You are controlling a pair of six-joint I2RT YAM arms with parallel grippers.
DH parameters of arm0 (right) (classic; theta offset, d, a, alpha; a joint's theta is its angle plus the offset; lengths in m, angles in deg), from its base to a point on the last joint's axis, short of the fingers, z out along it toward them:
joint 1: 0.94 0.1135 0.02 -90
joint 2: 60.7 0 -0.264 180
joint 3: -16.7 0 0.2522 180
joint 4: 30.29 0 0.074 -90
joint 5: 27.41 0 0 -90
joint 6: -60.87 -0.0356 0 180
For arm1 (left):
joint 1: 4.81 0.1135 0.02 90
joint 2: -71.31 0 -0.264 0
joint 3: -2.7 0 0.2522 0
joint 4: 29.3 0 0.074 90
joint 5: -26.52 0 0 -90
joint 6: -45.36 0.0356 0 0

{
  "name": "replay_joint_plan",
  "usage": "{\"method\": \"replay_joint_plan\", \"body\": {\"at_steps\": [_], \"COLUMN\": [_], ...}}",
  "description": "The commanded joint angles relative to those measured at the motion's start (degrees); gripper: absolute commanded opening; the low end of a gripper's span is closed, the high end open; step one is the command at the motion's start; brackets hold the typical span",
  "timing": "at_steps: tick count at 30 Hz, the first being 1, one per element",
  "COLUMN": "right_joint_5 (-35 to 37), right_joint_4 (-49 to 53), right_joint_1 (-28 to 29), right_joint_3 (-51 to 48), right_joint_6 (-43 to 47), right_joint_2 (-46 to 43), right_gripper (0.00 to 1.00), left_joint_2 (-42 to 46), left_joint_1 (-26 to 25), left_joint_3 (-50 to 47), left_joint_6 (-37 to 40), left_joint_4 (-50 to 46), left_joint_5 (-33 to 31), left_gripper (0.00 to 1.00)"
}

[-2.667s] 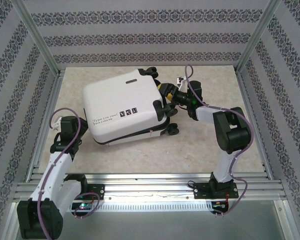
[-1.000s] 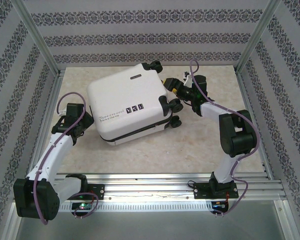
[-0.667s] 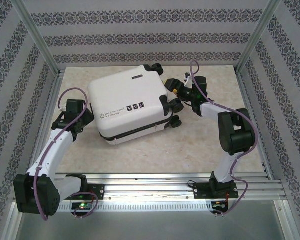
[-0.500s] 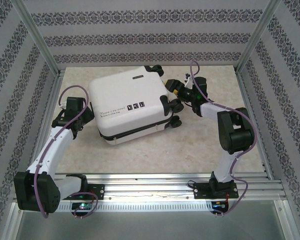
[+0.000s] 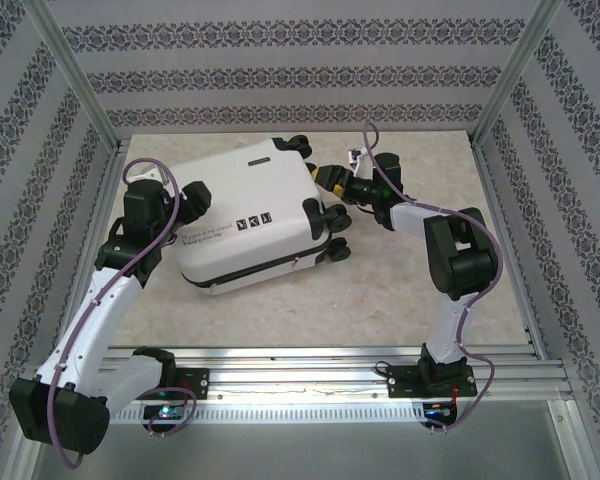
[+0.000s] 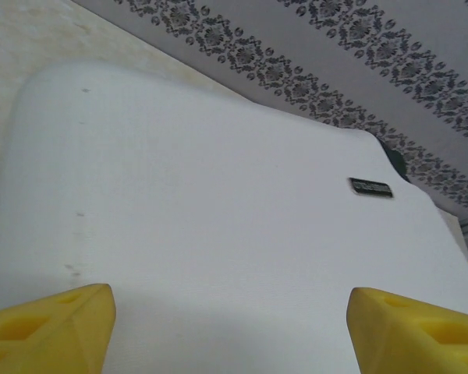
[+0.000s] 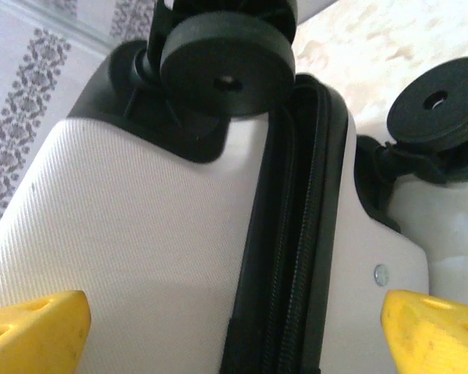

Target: Pack the luggage

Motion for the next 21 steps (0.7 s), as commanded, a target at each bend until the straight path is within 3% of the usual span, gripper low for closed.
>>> {"method": "replay_joint_plan", "body": {"at_steps": [1, 9, 17, 21], "right_joint_5": [-3.9, -2.4, -1.2, 1.1], "right_joint_4": [1.2, 2.6, 3.5, 6.6], "right_joint_1": [-0.7, -5.3, -7.8, -7.8], "right_joint_3": [2.1, 0.6, -6.2, -10.8], "right_joint_6": [2.6, 3.3, 4.9, 7.9], "right_joint_2": [0.5, -2.8, -10.5, -17.1], "right_gripper": [0.96, 0.96, 0.96, 0.95], "left_joint_2": [0.3, 0.6, 2.7, 2.1], "left_joint_1": [-0.1, -0.1, -0.1, 0.5], "left_joint_3": [0.5, 0.6, 2.2, 2.7], "left_joint_6": [1.4, 2.8, 5.0, 5.6], "left_joint_4": [1.1, -1.9, -10.7, -13.4], "left_joint_5": [2.9, 1.3, -9.6, -11.3], "left_gripper": [0.78, 0.78, 0.79, 0.8]}}
